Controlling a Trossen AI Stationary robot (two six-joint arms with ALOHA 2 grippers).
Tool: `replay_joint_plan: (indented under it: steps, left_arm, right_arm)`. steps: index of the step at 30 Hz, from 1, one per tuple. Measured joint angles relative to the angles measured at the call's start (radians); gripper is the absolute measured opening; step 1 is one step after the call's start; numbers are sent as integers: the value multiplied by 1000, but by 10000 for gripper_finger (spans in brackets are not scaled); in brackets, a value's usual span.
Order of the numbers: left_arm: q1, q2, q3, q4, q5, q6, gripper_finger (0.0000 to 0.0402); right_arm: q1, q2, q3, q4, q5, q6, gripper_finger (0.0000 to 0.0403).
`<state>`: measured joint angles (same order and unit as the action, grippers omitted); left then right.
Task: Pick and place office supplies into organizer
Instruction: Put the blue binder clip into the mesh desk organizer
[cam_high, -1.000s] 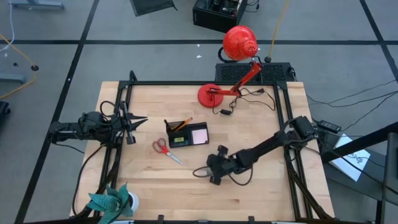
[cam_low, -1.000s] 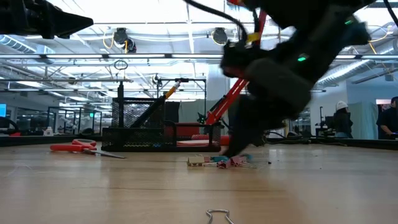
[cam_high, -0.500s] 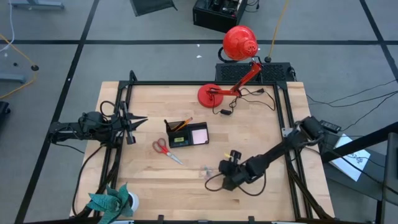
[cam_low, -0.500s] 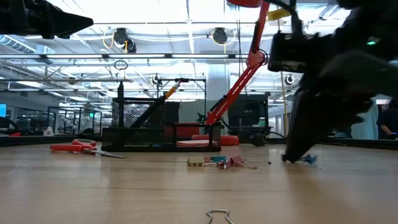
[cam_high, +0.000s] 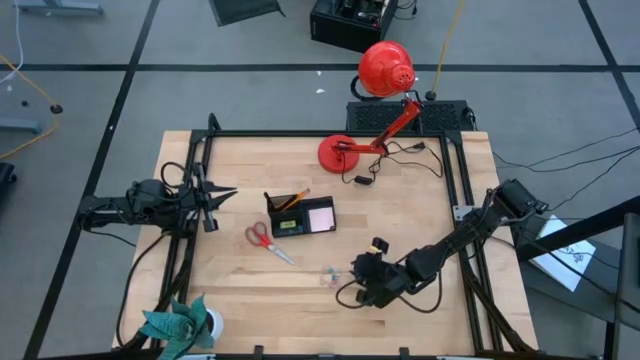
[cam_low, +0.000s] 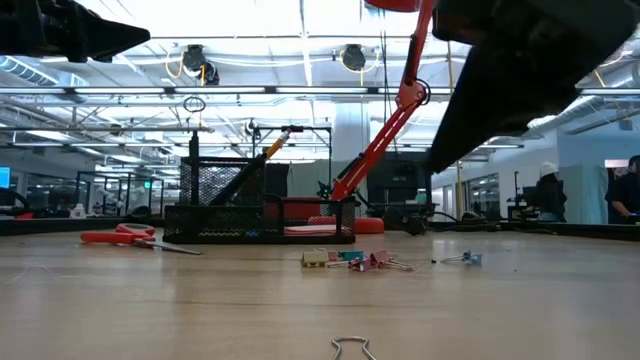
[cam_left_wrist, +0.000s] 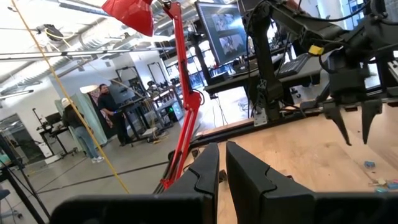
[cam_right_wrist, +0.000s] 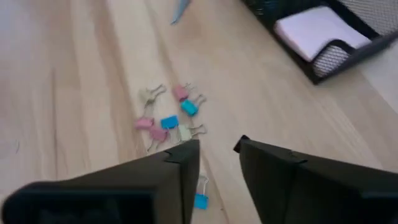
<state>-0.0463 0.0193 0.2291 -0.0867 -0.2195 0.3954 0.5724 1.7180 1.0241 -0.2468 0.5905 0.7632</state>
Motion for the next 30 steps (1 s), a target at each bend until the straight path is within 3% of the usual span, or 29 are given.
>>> replay_joint_plan:
  steps: [6, 11, 15, 19, 24, 30]
  left_arm:
    - [0, 0, 0, 0, 0, 0, 35]
    - [0, 0, 0, 0, 0, 2, 35]
    - [0, 0, 0, 5, 0, 6, 35]
    - [0, 0, 0, 14, 0, -5, 35]
    - [0, 0, 0, 10, 0, -14, 35]
    - [0, 0, 0, 6, 1, -17, 35]
  right_arm:
    - [24, 20, 2, -6, 33, 162, 139]
    - [73, 63, 2, -7, 36, 385, 141]
    - [121, 91, 2, -4, 68, 459, 141]
    - [144, 103, 2, -18, 77, 433, 141]
    - [141, 102, -3, -18, 199, 373, 142]
    - [114, 112, -4, -5, 168, 250, 167]
